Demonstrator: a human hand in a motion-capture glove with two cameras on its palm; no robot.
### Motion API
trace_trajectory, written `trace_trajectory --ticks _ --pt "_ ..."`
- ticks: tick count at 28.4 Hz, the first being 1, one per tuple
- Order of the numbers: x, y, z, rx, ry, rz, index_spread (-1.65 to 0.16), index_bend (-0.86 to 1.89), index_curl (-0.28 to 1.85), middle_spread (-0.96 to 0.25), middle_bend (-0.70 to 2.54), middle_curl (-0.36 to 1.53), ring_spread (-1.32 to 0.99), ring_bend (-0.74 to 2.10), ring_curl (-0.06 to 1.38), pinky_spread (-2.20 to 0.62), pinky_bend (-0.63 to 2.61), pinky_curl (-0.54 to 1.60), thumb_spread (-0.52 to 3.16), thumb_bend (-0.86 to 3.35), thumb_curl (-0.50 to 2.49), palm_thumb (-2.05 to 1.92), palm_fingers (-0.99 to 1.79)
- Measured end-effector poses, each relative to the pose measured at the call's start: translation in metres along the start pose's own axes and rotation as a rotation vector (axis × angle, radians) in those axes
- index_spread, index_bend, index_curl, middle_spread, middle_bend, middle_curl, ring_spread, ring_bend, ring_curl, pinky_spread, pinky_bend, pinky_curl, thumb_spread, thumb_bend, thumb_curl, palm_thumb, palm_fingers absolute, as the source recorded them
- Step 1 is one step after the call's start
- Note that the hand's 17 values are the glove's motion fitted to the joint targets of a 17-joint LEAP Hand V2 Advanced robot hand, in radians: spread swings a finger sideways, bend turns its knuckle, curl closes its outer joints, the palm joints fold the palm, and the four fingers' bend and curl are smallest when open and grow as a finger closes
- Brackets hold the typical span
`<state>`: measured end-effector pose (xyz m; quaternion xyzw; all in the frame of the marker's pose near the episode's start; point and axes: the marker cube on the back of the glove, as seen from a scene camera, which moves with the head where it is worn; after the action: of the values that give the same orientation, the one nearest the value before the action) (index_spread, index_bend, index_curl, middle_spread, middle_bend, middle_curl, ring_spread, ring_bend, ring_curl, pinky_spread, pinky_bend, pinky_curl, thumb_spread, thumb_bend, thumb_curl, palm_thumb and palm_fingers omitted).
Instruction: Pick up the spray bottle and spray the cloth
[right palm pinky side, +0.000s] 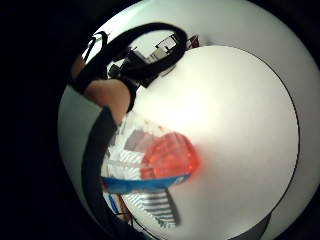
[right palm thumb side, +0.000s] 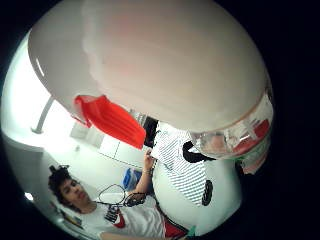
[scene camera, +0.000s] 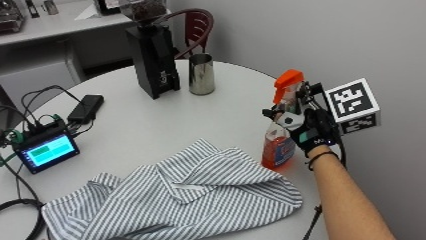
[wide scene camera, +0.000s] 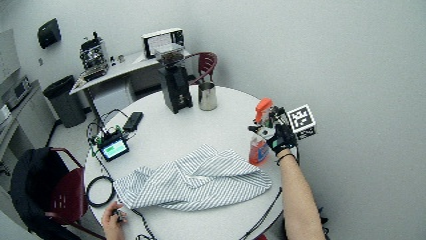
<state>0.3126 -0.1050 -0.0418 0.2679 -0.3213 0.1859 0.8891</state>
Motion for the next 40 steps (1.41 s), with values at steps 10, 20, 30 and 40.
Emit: trace_trajectory --ticks 10,20,30,40 --pt "0.001 0.003 -0.009 0.027 0.015 0.012 -0.27 0.42 0.25 -0.12 0.35 0.38 -0.13 0.57 0.4 0.12 0.33 0.33 0.8 0.05 0.42 0.94 0.99" --pt "0.025 0.019 -0.023 0.077 0.073 0.06 -0.25 0.25 0.29 -0.14 0.48 0.45 -0.16 0.56 0.41 0.04 0.23 0.32 0.69 -0.01 0.49 1.0 1.15" --pt "-0.018 0.007 -0.046 0.103 0.31 -0.034 -0.25 0.18 0.34 -0.14 0.46 0.47 -0.16 0.55 0.43 0.01 0.21 0.33 0.64 -0.03 0.54 1.01 1.16" --pt "-0.132 -0.016 -0.029 0.05 0.718 -0.274 -0.24 0.16 0.38 -0.14 0.46 0.48 -0.16 0.55 0.44 0.0 0.21 0.34 0.61 -0.03 0.57 1.01 1.17"
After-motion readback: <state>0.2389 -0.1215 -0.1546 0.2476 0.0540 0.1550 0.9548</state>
